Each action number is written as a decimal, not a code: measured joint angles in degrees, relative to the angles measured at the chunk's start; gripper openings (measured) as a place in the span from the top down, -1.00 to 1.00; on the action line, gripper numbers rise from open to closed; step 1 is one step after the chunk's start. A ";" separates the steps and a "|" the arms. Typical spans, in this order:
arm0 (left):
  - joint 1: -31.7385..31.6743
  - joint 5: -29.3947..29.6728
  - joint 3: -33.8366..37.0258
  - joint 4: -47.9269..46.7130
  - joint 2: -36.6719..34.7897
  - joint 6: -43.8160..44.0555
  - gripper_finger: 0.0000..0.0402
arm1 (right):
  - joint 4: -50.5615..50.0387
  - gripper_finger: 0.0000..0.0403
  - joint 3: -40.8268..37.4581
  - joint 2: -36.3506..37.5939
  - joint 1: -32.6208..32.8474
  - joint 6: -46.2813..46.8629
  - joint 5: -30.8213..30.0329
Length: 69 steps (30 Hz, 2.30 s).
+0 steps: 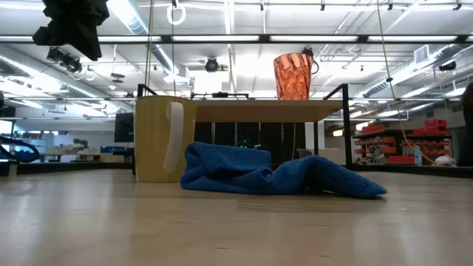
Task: Stack small to large cups/mugs on shelf
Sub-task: Put the yellow mug on the shelf
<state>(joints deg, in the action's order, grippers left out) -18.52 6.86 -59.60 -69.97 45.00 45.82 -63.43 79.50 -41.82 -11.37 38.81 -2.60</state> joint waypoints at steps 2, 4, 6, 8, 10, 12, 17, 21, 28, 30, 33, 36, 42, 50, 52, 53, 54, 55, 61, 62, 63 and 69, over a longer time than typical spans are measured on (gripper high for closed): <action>0.00 0.01 0.00 0.00 0.00 0.00 0.69 | -0.25 0.94 0.00 0.75 1.76 0.20 -0.46; 0.02 0.01 0.01 0.00 -0.01 0.00 0.70 | -0.52 0.94 -0.30 0.99 3.20 0.46 -0.61; 0.00 0.03 0.01 0.00 -0.01 -0.02 0.72 | 0.63 0.93 -1.90 1.03 4.52 -0.62 -2.65; 0.02 0.03 -0.01 0.00 -0.01 0.00 0.72 | 7.27 0.93 -5.51 1.03 6.27 -2.88 -3.58; 0.01 0.03 -0.01 0.00 0.01 0.02 0.72 | 18.40 0.93 -10.86 1.35 8.31 -5.00 -3.31; 0.01 0.03 0.00 0.00 0.00 0.02 0.71 | 32.88 0.93 -17.04 1.88 10.52 -7.69 -0.59; 0.00 0.03 -0.01 -0.02 -0.01 -0.05 0.69 | 67.36 0.93 -33.27 3.54 17.48 -8.94 7.61; 0.01 0.03 0.00 0.73 -0.01 -1.06 0.72 | 76.23 0.93 -42.10 6.08 23.31 -8.45 4.98; 0.02 0.03 0.01 7.21 -0.01 -3.29 0.74 | 87.35 0.92 -53.05 12.10 31.54 -10.69 -4.33; 0.04 0.03 0.01 8.67 0.01 -3.43 0.73 | 90.61 0.92 -55.53 13.21 33.07 -10.65 -5.21; 0.31 0.02 0.01 10.78 0.01 -3.65 0.71 | 92.65 0.92 -59.45 14.65 34.56 -9.92 -7.18; 1.42 0.01 0.01 12.47 0.01 -3.65 0.71 | 93.87 0.92 -62.33 15.75 34.86 -8.26 -8.87; 6.70 -5.06 0.01 19.32 0.34 -2.98 0.72 | 93.67 0.92 -64.35 16.50 34.84 -6.95 -9.43; 15.53 -10.38 0.01 26.44 4.69 -1.32 0.68 | 91.07 0.92 -64.35 16.52 34.81 -5.94 -9.54; 16.57 -9.65 0.01 26.43 7.15 -1.20 0.69 | 89.93 0.92 -64.35 16.50 34.81 -5.83 -9.54; 16.76 -9.65 0.01 26.45 8.67 -1.27 0.69 | 89.50 0.92 -64.35 16.50 34.80 -5.93 -9.54; 16.92 -9.55 0.01 26.47 10.30 -1.44 0.69 | 89.20 0.92 -64.35 16.50 34.76 -6.16 -9.54; 16.92 -9.58 0.01 26.45 11.78 -1.46 0.69 | 89.17 0.92 -64.35 16.50 34.75 -6.55 -9.54; 16.50 -9.57 0.01 26.36 19.80 -1.48 0.65 | 89.16 0.92 -64.35 16.50 34.76 -6.91 -9.46; 16.32 -9.58 0.01 26.36 20.87 -1.30 0.65 | 89.16 0.92 -64.35 16.50 34.76 -6.88 -9.38; 16.10 -9.58 0.01 26.36 21.85 -1.17 0.64 | 89.16 0.92 -64.35 16.50 34.77 -6.87 -9.37; 14.49 -9.56 0.01 25.53 26.13 0.01 0.60 | 88.58 0.92 -64.32 16.50 34.77 -5.41 -9.32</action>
<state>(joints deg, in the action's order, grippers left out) -4.04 -2.70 -59.59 -44.44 71.13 45.83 25.15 15.18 -25.32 23.40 33.41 -11.92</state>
